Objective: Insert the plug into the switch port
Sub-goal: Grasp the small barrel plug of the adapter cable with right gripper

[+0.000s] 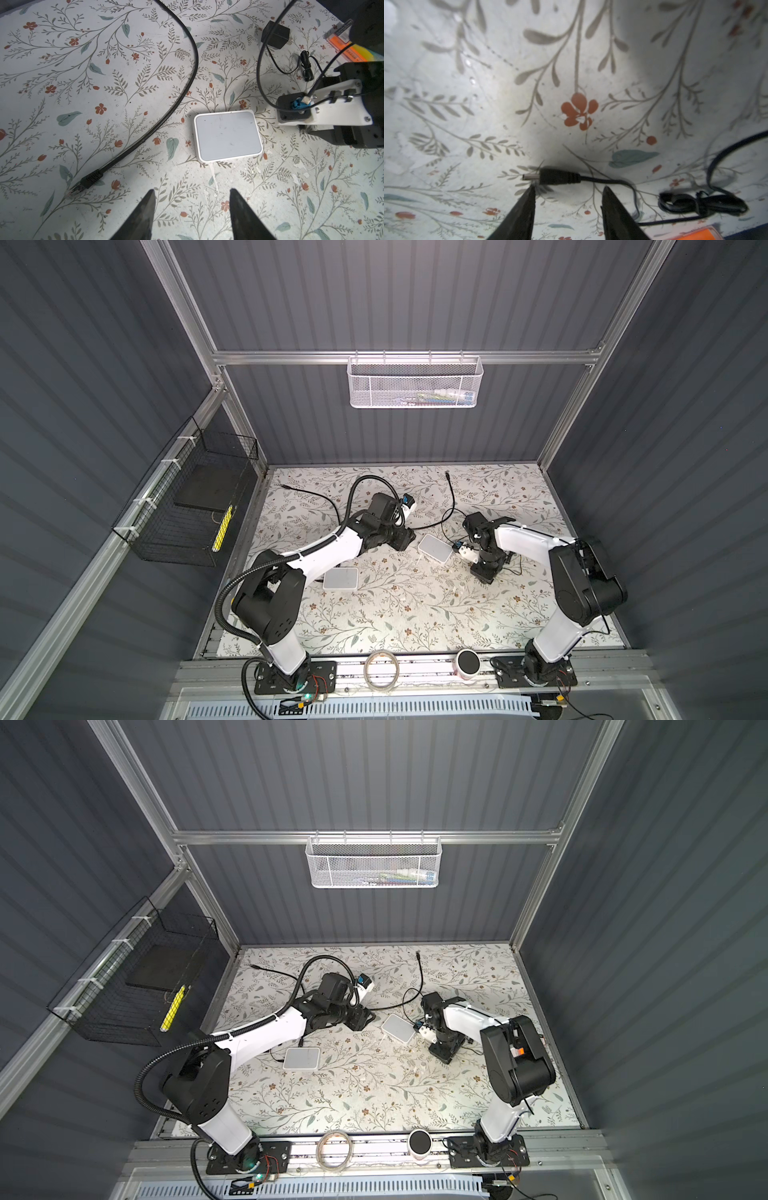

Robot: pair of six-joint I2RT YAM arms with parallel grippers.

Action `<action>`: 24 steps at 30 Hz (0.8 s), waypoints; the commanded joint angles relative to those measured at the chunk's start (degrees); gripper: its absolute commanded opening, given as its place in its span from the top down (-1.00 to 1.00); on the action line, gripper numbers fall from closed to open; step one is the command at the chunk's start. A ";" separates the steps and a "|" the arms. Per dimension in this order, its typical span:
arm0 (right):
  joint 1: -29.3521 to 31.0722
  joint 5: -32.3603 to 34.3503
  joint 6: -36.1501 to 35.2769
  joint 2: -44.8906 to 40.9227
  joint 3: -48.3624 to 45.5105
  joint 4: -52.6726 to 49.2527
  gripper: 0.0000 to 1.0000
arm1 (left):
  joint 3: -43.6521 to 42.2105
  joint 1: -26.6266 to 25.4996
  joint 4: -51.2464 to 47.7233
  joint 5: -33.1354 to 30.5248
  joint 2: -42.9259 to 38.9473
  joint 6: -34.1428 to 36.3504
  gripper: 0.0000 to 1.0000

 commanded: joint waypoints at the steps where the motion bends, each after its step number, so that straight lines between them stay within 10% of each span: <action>1: 0.76 -0.53 -1.30 0.41 0.25 3.54 -0.06 | -0.53 0.34 -0.33 1.41 -0.34 -0.51 -0.14; 24: 4.46 -4.47 -2.15 6.84 5.03 2.70 0.39 | -1.50 0.36 -0.24 2.11 -0.69 -0.69 -0.13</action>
